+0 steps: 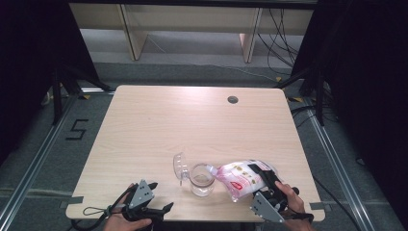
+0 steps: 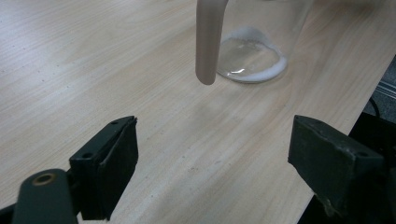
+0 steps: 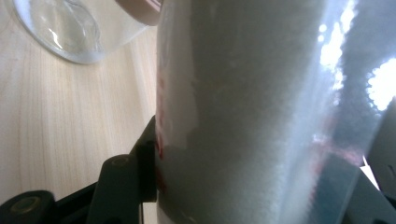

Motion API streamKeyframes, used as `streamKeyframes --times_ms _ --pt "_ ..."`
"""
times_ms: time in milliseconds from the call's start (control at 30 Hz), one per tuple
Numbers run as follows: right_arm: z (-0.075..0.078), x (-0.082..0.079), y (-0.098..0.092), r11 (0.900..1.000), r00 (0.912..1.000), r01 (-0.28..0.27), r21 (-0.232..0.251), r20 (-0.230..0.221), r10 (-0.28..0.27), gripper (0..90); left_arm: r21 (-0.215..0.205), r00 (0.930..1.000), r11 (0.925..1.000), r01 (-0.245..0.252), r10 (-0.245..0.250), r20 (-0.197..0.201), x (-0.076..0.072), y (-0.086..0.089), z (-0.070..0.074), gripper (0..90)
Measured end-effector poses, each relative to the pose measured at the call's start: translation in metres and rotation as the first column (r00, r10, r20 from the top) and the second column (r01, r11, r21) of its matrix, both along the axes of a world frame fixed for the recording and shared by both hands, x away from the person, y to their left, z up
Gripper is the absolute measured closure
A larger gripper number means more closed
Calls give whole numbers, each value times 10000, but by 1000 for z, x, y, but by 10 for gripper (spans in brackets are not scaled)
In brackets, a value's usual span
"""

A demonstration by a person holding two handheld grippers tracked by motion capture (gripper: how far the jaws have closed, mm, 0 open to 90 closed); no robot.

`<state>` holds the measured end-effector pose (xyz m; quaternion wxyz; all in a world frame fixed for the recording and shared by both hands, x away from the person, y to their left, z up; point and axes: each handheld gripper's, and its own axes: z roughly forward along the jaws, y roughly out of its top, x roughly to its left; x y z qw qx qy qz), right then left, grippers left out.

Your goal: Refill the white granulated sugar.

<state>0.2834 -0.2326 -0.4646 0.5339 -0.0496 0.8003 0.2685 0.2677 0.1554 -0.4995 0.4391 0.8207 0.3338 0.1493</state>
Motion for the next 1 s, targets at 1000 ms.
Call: streamKeyframes --times_ms 1000 --pt "6 16 12 9824 9932 -377 -1831 1011 570 478 285 9999 9996 -22 17 166 3 0 -2 158"
